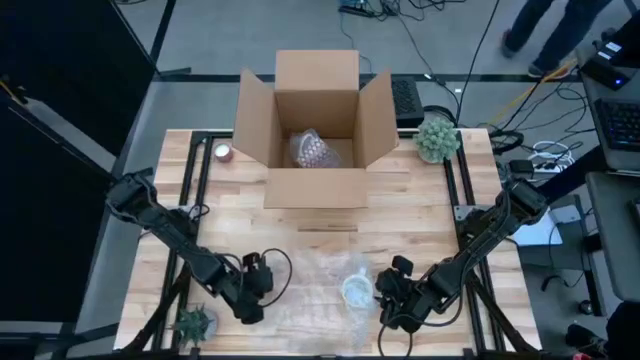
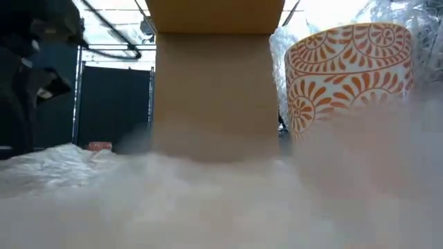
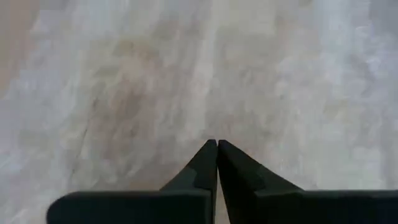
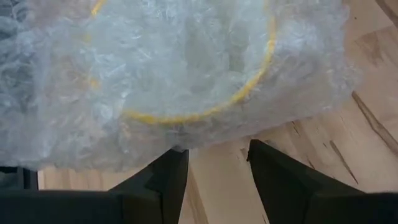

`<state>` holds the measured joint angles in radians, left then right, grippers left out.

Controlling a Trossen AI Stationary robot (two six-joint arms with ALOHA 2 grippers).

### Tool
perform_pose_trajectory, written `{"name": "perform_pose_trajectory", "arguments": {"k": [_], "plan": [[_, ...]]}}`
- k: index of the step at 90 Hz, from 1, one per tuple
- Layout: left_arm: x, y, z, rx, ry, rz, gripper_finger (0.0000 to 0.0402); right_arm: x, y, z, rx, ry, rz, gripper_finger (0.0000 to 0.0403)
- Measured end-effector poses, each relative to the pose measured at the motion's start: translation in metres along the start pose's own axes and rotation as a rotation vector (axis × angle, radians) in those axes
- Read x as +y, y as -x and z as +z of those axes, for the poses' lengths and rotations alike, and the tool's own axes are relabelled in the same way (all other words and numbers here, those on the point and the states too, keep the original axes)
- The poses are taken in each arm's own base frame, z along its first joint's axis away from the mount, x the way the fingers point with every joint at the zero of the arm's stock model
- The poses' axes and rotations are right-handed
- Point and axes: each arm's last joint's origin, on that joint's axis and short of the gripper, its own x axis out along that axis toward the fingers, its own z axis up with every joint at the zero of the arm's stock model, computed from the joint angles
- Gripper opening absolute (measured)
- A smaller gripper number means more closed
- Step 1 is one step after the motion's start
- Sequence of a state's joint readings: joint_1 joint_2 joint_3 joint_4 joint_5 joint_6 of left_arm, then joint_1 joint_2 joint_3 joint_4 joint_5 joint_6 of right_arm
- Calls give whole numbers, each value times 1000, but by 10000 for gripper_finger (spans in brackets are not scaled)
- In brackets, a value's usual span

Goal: Wrap mug
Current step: Wrap the yellow mug with the bubble wrap

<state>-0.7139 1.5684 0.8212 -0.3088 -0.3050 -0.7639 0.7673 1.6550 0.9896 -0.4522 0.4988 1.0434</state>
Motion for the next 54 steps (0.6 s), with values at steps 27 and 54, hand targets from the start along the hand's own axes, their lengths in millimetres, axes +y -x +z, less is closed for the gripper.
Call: {"name": "perform_pose_trajectory", "arguments": {"k": [27,54], "plan": [[-3,3,6,12,42,-29,0,0,0,0,1,16,0,157],[3,1,10,8,66,-5,72,1,0,0,-2,8,6,157]]}}
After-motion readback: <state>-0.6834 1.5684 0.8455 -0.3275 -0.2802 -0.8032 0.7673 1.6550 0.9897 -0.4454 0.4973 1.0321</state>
